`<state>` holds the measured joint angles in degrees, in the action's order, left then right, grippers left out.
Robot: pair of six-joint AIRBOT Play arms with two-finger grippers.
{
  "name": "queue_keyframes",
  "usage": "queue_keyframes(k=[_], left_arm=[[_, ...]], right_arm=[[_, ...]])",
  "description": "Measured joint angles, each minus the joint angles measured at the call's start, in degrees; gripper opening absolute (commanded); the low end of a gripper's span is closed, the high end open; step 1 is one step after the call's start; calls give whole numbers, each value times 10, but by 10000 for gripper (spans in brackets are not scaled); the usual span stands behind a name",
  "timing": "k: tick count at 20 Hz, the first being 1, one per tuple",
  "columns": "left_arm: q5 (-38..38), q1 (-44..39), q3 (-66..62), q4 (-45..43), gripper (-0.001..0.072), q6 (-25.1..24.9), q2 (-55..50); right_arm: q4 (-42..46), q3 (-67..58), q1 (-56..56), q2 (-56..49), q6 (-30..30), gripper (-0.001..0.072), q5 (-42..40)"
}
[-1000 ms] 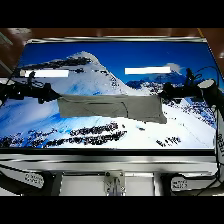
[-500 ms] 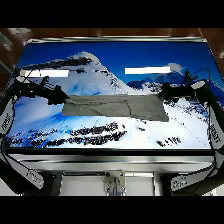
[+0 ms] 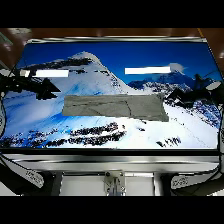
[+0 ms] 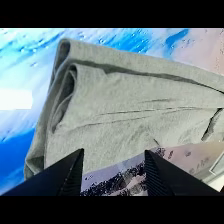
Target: Fold the shirts.
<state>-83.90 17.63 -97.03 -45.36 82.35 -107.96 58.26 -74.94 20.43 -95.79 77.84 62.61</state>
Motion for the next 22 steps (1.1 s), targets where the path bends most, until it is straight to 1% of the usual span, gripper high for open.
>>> queue_keyframes(k=[2,8,9,10,11,12,13,14,15,16,19,22], left_arm=[[-4,-6,-4,-1,469,1,16],[-12,-54,-8,0,469,-9,46],[-12,-64,-8,0,469,-12,49],[-12,-74,-8,2,469,-15,50],[-12,-83,-8,3,466,-16,52],[-11,-92,-8,6,440,-18,52],[-9,-102,-8,7,363,-19,53],[-4,-111,-8,10,212,-19,54],[6,-122,-8,10,80,-20,54],[15,-133,-8,11,55,-20,53],[54,-185,-8,16,54,-21,41],[102,-257,-8,29,54,-21,14]], right_arm=[[-2,0,2,-22,-1,678,29],[-75,-2,-20,-85,-12,673,28],[-83,-2,-26,-92,-15,523,28],[-90,-2,-32,-101,-15,308,24],[-88,-1,-37,-107,-16,136,22],[-90,0,-40,-110,-15,62,23],[-87,0,-42,-108,-18,62,21],[-88,1,-42,-103,-21,62,20],[-80,1,-40,-94,-24,62,22],[-77,1,-35,-79,-26,62,27],[-90,0,-15,-16,-26,61,31],[-93,0,6,52,-13,61,46]])
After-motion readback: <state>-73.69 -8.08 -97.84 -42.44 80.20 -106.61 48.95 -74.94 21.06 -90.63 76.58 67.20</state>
